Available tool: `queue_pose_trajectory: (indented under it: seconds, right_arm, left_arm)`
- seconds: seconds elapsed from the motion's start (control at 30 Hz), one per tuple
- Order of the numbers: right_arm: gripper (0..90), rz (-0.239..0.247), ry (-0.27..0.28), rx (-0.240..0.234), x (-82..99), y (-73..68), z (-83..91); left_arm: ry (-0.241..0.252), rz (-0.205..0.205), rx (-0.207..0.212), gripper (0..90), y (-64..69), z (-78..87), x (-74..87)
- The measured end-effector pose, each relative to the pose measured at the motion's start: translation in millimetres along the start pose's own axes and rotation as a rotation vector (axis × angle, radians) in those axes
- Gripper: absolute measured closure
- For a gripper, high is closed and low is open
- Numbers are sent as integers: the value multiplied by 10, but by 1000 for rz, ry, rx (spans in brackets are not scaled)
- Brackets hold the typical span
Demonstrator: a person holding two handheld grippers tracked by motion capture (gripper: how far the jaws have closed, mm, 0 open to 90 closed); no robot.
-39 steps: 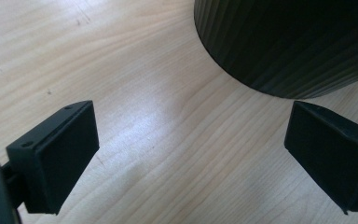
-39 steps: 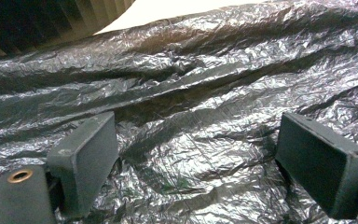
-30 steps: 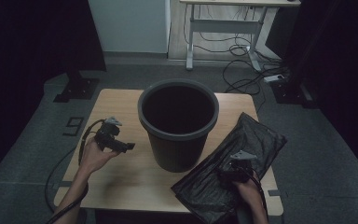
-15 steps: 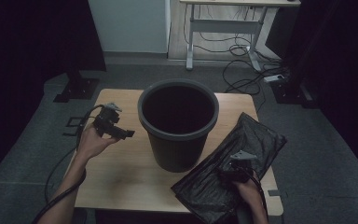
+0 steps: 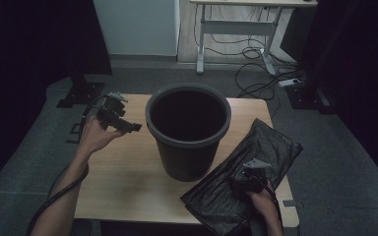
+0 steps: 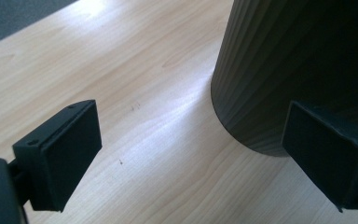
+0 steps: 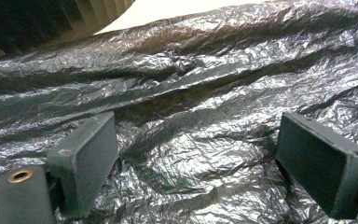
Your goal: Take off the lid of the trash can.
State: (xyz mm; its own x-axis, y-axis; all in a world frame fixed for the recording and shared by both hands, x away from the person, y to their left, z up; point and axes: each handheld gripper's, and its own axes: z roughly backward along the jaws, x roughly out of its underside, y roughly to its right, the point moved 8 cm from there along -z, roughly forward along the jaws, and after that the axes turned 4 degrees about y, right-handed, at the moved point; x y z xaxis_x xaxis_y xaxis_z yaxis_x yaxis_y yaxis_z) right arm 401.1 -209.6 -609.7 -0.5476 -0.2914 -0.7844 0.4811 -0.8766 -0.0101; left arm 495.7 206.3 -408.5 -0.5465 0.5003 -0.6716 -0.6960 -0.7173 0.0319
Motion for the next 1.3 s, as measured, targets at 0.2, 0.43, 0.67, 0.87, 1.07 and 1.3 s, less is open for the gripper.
queue_pose_trajectory:
  seconds: [0.2, 0.43, 0.67, 0.87, 1.07, 1.3]
  right_arm:
    - [121, 1, 0, 0, 0, 0, 0]
    - [121, 0, 1, 0, 0, 0, -1]
    - [121, 0, 1, -1, 0, 0, -1]
    - [121, 0, 1, -1, 0, -1, -1]
    - [121, 1, 1, -2, 0, -2, -1]
    - [121, 4, 1, -5, 1, -5, 0]
  left_arm:
    - [-9, -19, -15, 48, -23, 72, -167]
    - [-14, -37, -32, 53, -43, 161, -386]
    - [-25, -50, -48, 57, -67, 250, -595]
    - [-33, -58, -72, 70, -121, 344, -769]
    - [-31, -65, -65, 104, -114, 383, -924]
    - [-32, -78, -28, 146, -24, 308, -1063]
